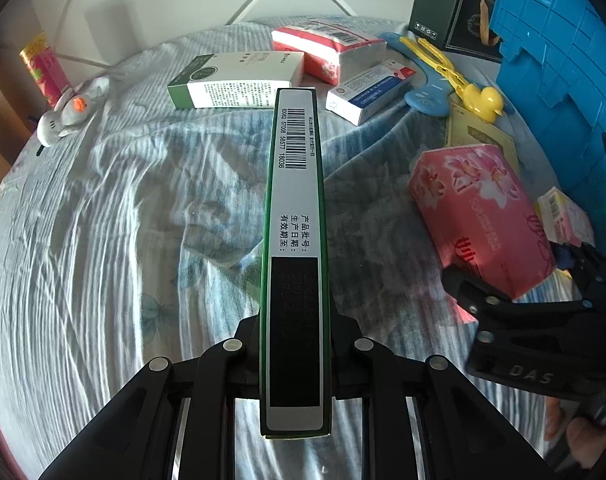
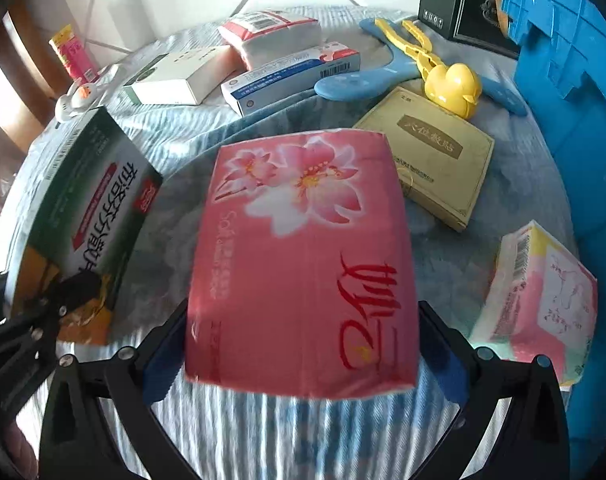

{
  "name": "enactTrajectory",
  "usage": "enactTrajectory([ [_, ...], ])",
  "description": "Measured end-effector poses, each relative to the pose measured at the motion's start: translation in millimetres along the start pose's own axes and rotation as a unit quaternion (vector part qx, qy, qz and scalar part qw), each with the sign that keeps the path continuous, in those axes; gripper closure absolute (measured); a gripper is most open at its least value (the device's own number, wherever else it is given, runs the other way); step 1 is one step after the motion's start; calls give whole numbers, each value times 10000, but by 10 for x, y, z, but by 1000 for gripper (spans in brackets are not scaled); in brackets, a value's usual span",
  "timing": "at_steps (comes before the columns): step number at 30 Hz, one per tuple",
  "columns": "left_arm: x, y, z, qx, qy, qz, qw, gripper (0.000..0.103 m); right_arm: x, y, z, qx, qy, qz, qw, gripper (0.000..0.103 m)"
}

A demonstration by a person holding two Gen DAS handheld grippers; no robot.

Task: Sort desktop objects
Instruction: 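Grasp the pink tissue pack with the right gripper while the left holds the box, then carry the medicine box and tissue pack with both grippers to the crate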

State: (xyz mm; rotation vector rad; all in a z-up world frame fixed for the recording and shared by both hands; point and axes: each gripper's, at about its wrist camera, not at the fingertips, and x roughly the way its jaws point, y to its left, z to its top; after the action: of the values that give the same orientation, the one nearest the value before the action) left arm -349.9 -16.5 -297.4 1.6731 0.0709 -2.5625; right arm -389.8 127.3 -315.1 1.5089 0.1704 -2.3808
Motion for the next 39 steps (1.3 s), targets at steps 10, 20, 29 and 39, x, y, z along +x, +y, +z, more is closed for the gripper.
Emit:
enactTrajectory([
  [10,-42,-17,-66,-49,-209,59,9998,84,26,96,-64,-46,-154,-192,9997,13],
  [20,-849,112,6,189,-985,-11,9950,84,-920,275,-16,-4,-918,-161,9957,13],
  [29,-1617,350,21,342,-1665,-313,9850,84,-1874,559,96,52,-1657,-607,9843,13],
  [39,-2316,58,171,580,-2305,-730,9686,84,-2990,439,127,198,-2409,-1036,9648,13],
])
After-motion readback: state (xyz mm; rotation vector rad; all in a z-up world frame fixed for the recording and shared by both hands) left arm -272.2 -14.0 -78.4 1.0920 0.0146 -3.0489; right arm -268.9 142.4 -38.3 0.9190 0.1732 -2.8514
